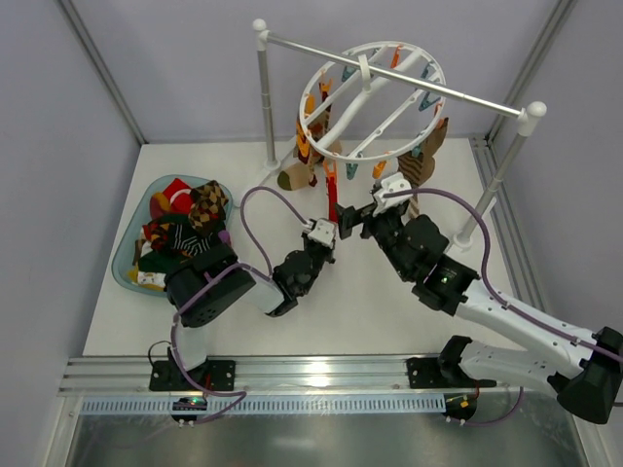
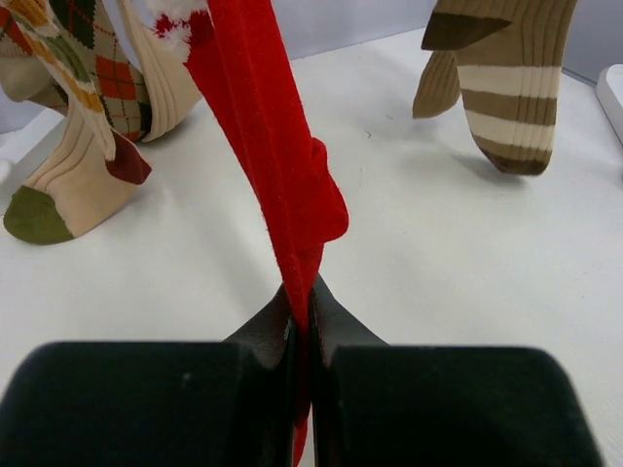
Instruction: Remove the socks clipped to the hanger
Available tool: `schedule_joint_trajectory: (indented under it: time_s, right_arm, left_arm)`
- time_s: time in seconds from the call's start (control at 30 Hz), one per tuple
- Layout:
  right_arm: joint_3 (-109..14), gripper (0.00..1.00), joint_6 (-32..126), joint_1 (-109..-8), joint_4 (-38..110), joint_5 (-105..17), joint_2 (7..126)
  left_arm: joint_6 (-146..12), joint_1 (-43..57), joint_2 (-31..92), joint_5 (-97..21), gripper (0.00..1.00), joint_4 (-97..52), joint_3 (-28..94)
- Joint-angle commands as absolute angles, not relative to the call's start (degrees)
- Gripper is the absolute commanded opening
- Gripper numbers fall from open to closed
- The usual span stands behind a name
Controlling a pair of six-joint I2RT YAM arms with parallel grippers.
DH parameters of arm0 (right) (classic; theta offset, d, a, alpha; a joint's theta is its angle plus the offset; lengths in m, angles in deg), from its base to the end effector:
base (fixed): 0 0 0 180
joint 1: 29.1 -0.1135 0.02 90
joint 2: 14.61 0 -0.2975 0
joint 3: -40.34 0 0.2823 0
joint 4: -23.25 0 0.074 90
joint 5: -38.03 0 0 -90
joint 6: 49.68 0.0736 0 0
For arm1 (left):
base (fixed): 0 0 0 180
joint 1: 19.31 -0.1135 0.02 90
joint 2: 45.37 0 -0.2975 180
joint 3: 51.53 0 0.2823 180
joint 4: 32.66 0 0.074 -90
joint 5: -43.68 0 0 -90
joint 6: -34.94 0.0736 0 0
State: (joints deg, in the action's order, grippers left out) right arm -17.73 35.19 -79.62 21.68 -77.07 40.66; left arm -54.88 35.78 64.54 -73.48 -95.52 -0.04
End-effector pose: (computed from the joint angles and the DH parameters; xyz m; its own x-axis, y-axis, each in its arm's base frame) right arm 0.1975 0.1906 0.3825 0.0867 -0.0221 -0.9960 -0.4240 0.9039 -0.0570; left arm 0.2612 -0.3155 0.1635 0.0458 -0.0607 -0.9971 0.4690 0.8826 -0.0322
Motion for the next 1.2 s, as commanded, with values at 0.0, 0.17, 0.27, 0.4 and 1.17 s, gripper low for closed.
schedule_joint_trajectory:
  time_s: [0.0, 0.17, 0.27, 0.4, 1.17]
  right_arm:
    - [-24.9, 1.00, 36.3, -79.9, 24.0, -77.2, 45.0]
    - [-34.3, 1.00, 35.9, -80.0, 29.4, -78.6, 53.4]
    - [-39.9, 1.00, 36.0, -79.9, 32.3, -79.4, 58.9]
    - [-45.2, 1.00, 36.6, -79.8, 36.9, -82.2, 65.0]
    - [-49.9, 0.89, 34.7, -79.8, 31.7, -92.7, 73.6]
  left_arm:
    - [-52.8, 36.9, 61.6, -77.5, 0.00, -108.9, -0.7]
    - [-51.5, 37.6, 60.5, -79.3, 0.00, -108.9, -1.1]
    - [-51.0, 37.7, 60.0, -80.0, 0.00, -108.9, -1.5]
    - [-50.4, 37.8, 59.3, -80.7, 0.00, -108.9, -1.9]
    - [-47.5, 40.2, 61.2, -82.4, 0.00, -109.0, -0.3]
